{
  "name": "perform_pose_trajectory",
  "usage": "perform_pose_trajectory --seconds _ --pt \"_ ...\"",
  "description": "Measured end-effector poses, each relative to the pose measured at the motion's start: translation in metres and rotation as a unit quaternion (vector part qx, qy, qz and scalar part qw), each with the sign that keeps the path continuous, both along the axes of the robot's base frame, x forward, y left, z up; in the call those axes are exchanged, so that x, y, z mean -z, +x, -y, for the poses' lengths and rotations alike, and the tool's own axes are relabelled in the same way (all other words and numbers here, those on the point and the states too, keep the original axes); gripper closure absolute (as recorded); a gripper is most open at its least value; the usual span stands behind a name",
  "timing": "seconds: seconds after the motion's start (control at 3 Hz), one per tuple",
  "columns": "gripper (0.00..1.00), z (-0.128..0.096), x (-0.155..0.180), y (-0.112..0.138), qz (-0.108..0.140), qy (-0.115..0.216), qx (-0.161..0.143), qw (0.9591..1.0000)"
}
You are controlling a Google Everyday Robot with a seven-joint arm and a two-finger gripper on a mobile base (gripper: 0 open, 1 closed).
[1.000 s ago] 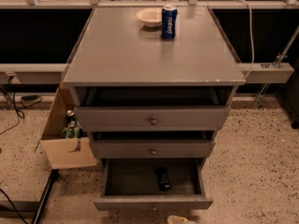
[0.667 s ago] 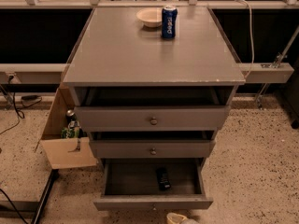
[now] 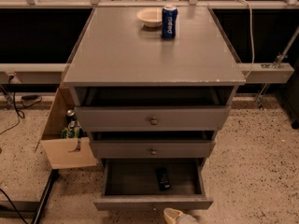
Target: Close bottom drawer
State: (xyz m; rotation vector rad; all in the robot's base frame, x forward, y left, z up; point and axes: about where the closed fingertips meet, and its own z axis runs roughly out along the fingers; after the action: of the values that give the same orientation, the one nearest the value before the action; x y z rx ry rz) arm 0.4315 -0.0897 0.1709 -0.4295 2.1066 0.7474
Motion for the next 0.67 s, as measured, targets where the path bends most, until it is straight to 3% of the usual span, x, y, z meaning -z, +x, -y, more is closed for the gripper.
perform_pose_trajectory --seconds 0.67 --pt "1.0 -0.012 0.019 0.025 0.008 0.012 -0.005 0.9999"
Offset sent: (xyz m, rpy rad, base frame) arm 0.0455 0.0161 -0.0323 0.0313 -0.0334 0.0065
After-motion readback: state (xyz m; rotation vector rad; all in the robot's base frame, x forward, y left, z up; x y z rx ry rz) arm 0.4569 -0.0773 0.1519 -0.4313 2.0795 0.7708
